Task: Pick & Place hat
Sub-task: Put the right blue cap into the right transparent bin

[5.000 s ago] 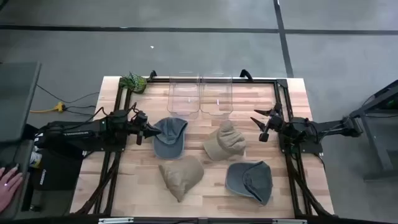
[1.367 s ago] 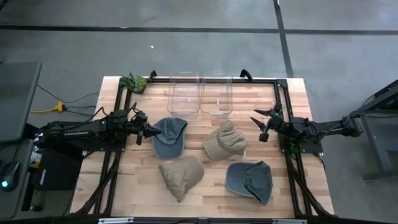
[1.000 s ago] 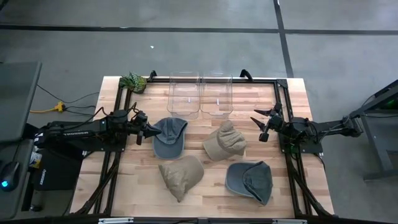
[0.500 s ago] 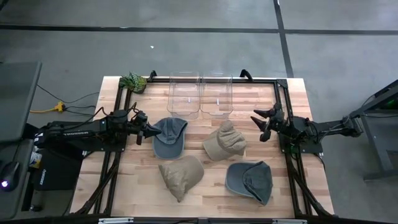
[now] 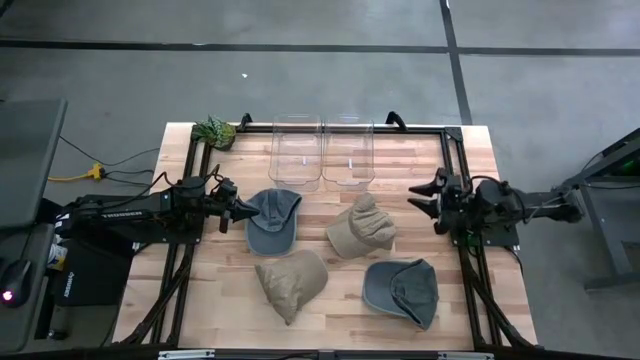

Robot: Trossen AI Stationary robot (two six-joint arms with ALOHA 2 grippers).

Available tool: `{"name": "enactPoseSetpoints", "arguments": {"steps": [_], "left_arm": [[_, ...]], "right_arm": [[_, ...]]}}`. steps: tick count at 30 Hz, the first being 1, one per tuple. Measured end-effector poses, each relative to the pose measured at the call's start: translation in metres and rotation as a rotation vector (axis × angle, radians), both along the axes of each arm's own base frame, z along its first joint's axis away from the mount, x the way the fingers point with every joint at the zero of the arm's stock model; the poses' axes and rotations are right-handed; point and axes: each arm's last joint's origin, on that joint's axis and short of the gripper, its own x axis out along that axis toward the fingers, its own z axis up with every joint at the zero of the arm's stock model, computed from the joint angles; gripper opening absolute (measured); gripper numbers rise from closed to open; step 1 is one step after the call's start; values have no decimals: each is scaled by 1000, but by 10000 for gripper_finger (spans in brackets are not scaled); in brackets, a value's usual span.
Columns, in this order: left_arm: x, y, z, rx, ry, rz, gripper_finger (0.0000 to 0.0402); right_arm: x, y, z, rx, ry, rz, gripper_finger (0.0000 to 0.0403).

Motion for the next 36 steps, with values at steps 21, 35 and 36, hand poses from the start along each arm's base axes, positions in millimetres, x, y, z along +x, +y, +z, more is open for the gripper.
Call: {"name": "enactPoseSetpoints", "arguments": {"steps": [21,35,36], "left_arm": [[0,0,0,0,0,0,0],[0,0,0,0,0,0,0],[0,0,0,0,0,0,0]], "right_arm": [[8,1,61,364,154,143,169],[17,13,77,356,235,538,169],[17,14,77,348,239,560,169]]}}
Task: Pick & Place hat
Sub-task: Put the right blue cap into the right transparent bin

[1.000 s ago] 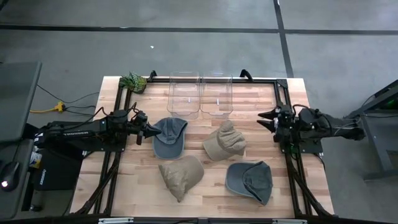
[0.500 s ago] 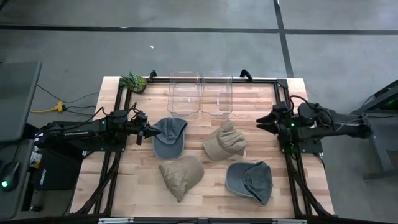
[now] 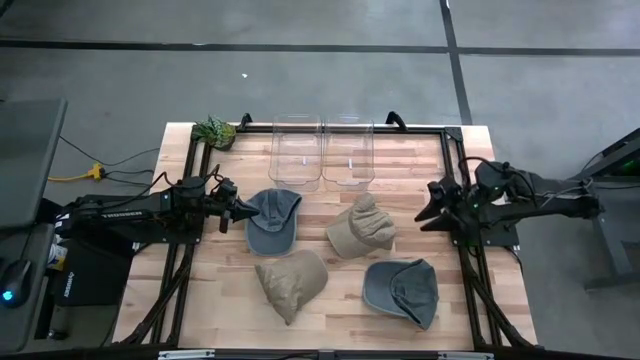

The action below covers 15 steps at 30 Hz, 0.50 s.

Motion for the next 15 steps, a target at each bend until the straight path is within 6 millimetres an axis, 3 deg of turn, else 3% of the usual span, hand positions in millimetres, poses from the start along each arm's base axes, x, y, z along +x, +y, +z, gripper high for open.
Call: {"name": "enactPoseSetpoints", "arguments": {"steps": [10,15], "left_arm": [[0,0,0,0,0,0,0],[0,0,0,0,0,0,0]], "right_arm": [[5,17,-8,-44,75,166,169],[11,27,-7,-81,228,219,169]]}}
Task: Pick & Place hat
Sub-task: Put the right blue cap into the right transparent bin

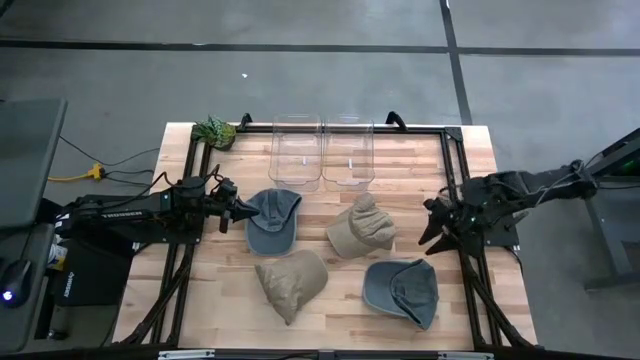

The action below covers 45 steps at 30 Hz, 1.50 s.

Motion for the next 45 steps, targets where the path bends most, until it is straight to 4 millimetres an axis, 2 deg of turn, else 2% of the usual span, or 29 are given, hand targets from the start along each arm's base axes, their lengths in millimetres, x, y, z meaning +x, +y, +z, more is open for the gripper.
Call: {"name": "enactPoseSetpoints", "arguments": {"steps": [8,13,20,25,34,40,45], "left_arm": [[0,0,0,0,0,0,0],[0,0,0,0,0,0,0],[0,0,0,0,0,0,0],[0,0,0,0,0,0,0],[0,0,0,0,0,0,0],[0,0,0,0,0,0,0],[0,0,0,0,0,0,0]], "right_arm": [[12,23,9,-137,243,73,169],[22,48,3,-154,363,102,169],[29,73,-15,-115,580,-36,175],[37,87,-27,-37,731,-127,200],[55,113,-41,82,810,-201,251],[68,127,-60,110,892,-263,257],[79,136,-73,118,896,-276,257]]}}
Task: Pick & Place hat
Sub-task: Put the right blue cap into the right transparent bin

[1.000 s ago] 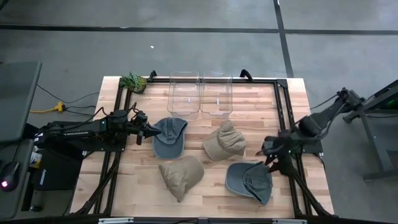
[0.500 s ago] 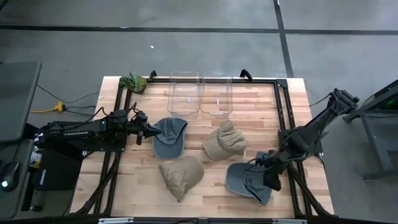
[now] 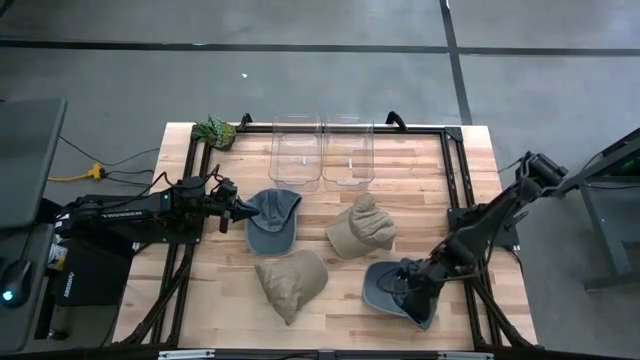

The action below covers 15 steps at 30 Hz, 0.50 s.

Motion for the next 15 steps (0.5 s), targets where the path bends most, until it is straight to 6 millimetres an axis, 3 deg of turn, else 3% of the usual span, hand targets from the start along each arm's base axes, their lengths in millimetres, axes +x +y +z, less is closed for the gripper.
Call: {"name": "enactPoseSetpoints", "arguments": {"steps": [9,15], "left_arm": [[0,0,0,0,0,0,0],[0,0,0,0,0,0,0]], "right_arm": [[9,12,-23,5,68,32,257],[11,16,-26,9,61,37,257]]}}
